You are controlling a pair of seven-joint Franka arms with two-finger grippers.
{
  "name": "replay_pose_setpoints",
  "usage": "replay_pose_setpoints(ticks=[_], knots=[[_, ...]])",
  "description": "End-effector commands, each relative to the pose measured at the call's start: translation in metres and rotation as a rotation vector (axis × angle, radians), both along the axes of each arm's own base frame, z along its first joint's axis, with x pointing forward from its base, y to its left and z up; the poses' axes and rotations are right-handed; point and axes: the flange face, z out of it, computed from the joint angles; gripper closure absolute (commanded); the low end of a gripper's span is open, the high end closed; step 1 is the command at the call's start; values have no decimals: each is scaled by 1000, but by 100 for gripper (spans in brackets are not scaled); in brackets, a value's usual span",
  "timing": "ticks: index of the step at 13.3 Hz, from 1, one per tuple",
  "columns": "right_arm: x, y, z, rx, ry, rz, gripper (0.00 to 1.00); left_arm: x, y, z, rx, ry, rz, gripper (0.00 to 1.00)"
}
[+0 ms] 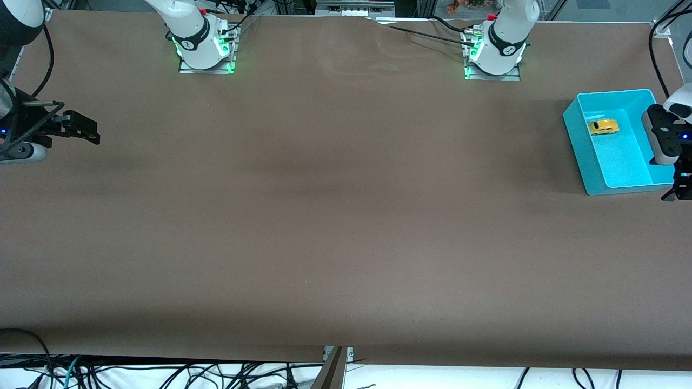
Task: Wind and store yellow beetle car
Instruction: 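Raise the left gripper up out of the cyan tray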
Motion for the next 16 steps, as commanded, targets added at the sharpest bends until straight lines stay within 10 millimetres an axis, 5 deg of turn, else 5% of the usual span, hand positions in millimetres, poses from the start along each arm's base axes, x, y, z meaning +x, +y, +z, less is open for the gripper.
replay_pose_setpoints(ticks=[1,4,9,13,16], knots=[[-1,1,7,9,0,-19,0,-8,-13,13,-71,-12,244,0],[-1,1,7,9,-2,-18,0,-13,-32,23,-160,22,593,0],[-1,2,7,15,-1,-49,0,-17,-108,53,-216,82,1120,0],[-1,0,7,17,-1,-52,0,-34,-122,49,-217,219,1515,0],[-1,0,7,15,-1,-52,0,-38,-121,59,-221,239,1606,0]])
